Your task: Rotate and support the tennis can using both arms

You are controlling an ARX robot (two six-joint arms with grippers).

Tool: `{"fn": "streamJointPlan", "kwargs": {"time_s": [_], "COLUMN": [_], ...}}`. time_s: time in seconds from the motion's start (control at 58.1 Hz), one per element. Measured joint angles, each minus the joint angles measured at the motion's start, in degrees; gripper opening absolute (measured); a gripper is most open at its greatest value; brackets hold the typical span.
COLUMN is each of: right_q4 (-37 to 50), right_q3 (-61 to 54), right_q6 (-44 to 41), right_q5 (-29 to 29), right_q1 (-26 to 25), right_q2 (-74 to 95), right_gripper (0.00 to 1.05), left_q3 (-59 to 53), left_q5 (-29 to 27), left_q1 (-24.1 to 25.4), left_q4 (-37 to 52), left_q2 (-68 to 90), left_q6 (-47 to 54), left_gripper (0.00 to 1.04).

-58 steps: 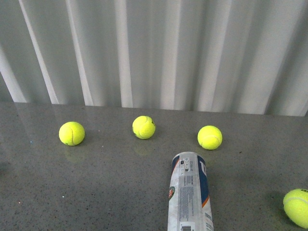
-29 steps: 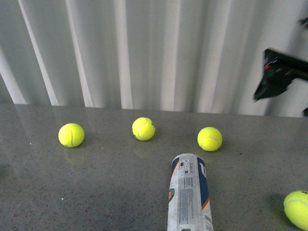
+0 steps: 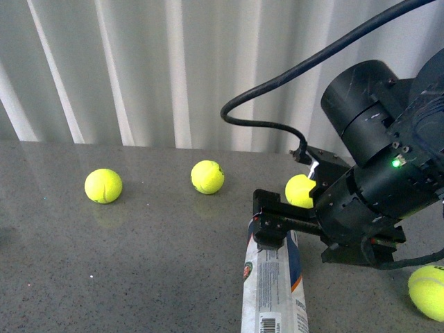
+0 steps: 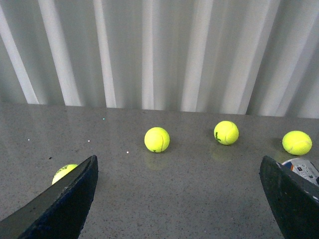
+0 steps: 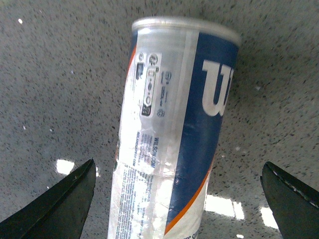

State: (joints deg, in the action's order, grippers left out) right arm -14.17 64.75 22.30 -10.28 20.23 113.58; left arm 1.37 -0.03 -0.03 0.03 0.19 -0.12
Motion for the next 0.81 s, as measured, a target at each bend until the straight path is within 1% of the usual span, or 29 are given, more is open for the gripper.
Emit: {"fn": "streamJointPlan", "kwargs": {"time_s": [0.327,0.636,0.774,0.808], "right_q4": [2.1,5.2,5.9,6.3], "right_q3": [0.0,-0.4,-0.8,-1.0], "right_q6": [0.7,-0.5,-1.2,-1.1], "right_q5": [-0.3,3.4,3.7,4.2], "right_q1": [2.9,2.8,2.7,2.6], "right_q2": [5.1,6.6,6.6,6.6], "right_gripper": [0.97,0.97,0.97,0.96], "left_q3": [0.0,0.0,0.0,0.0], "left_q5": [0.0,0.0,0.0,0.0], "left_q1": [0.0,0.0,0.0,0.0], "left_q4": [0.0,0.0,0.0,0.0], "left_q2": [0.0,0.0,0.0,0.0], "left_q6": [0.0,0.0,0.0,0.0], "left_gripper": [0.98,0.98,0.98,0.98]}}
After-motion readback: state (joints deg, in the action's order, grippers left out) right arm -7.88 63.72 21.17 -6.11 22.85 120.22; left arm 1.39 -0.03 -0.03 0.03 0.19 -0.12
